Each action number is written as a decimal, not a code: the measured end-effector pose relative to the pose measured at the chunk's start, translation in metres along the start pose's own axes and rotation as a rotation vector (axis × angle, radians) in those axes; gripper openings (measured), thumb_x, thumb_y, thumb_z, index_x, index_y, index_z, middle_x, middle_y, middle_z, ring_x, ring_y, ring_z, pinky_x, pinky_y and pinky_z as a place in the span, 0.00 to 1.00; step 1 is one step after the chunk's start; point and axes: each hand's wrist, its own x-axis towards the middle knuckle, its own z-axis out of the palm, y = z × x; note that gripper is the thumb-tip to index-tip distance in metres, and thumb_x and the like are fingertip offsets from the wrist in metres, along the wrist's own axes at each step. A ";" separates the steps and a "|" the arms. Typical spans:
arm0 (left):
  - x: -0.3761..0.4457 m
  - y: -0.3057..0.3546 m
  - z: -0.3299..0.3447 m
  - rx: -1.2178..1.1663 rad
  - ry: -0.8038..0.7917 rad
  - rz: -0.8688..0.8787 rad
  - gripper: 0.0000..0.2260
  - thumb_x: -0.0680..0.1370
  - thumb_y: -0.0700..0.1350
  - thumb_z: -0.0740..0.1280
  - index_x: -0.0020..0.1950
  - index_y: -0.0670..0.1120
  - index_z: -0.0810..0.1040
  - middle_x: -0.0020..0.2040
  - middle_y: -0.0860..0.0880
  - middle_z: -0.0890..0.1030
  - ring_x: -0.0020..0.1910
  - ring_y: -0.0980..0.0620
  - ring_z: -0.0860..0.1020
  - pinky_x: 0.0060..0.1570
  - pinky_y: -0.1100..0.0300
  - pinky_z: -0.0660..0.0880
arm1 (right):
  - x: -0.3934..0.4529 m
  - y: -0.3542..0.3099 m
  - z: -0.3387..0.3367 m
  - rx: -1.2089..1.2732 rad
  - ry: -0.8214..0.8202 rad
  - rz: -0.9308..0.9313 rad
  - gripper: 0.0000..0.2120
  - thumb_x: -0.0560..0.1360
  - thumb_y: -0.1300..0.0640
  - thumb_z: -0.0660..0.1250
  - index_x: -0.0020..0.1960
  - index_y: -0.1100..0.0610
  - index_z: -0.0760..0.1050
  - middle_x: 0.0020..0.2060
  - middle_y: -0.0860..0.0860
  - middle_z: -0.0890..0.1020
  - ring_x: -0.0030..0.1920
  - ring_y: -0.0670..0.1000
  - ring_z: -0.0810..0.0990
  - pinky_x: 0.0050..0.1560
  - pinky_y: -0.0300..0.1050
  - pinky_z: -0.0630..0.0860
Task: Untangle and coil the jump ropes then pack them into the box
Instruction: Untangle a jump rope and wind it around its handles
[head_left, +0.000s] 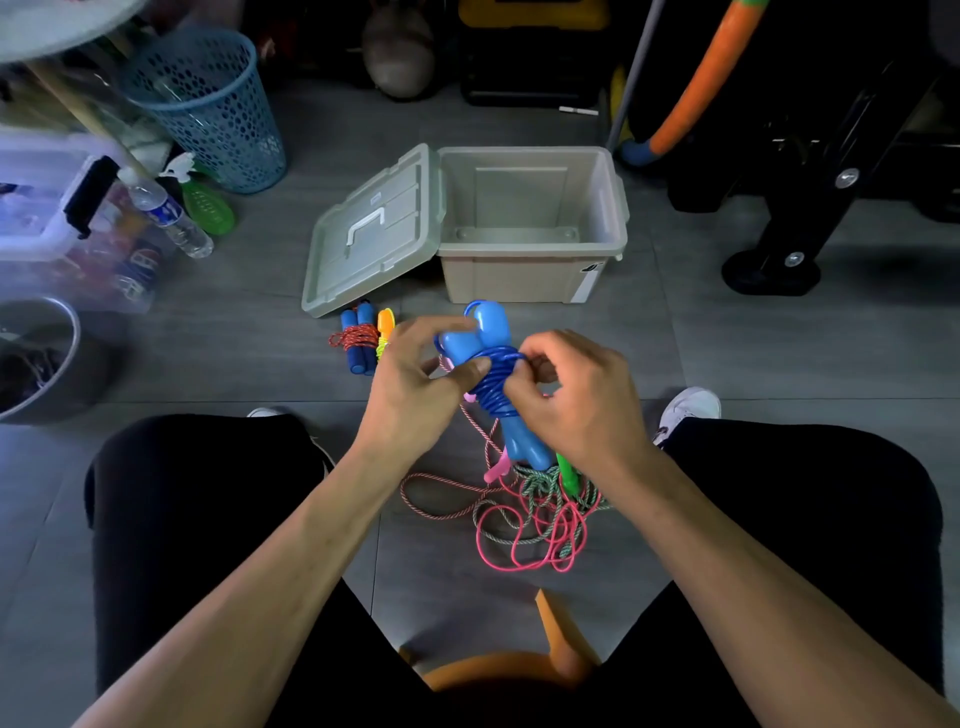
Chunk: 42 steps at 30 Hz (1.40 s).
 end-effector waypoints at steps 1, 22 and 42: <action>0.000 0.000 -0.001 -0.063 0.011 -0.098 0.24 0.66 0.46 0.78 0.60 0.52 0.76 0.60 0.48 0.77 0.57 0.58 0.76 0.58 0.55 0.75 | 0.001 0.000 -0.002 0.065 -0.006 0.047 0.05 0.70 0.58 0.65 0.39 0.60 0.76 0.31 0.51 0.79 0.30 0.52 0.77 0.32 0.45 0.75; -0.001 -0.023 0.016 0.117 0.043 -0.199 0.13 0.76 0.46 0.65 0.40 0.36 0.75 0.30 0.47 0.74 0.26 0.57 0.69 0.27 0.64 0.67 | 0.004 -0.001 0.009 0.702 -0.481 0.716 0.10 0.76 0.66 0.61 0.36 0.61 0.71 0.26 0.52 0.71 0.26 0.46 0.68 0.28 0.38 0.66; 0.044 -0.152 -0.015 -0.307 0.168 -0.846 0.20 0.76 0.58 0.68 0.57 0.42 0.78 0.42 0.46 0.80 0.35 0.48 0.77 0.36 0.58 0.73 | 0.008 0.020 0.076 0.119 -0.808 0.645 0.05 0.74 0.55 0.65 0.44 0.51 0.80 0.42 0.47 0.84 0.40 0.49 0.83 0.39 0.43 0.77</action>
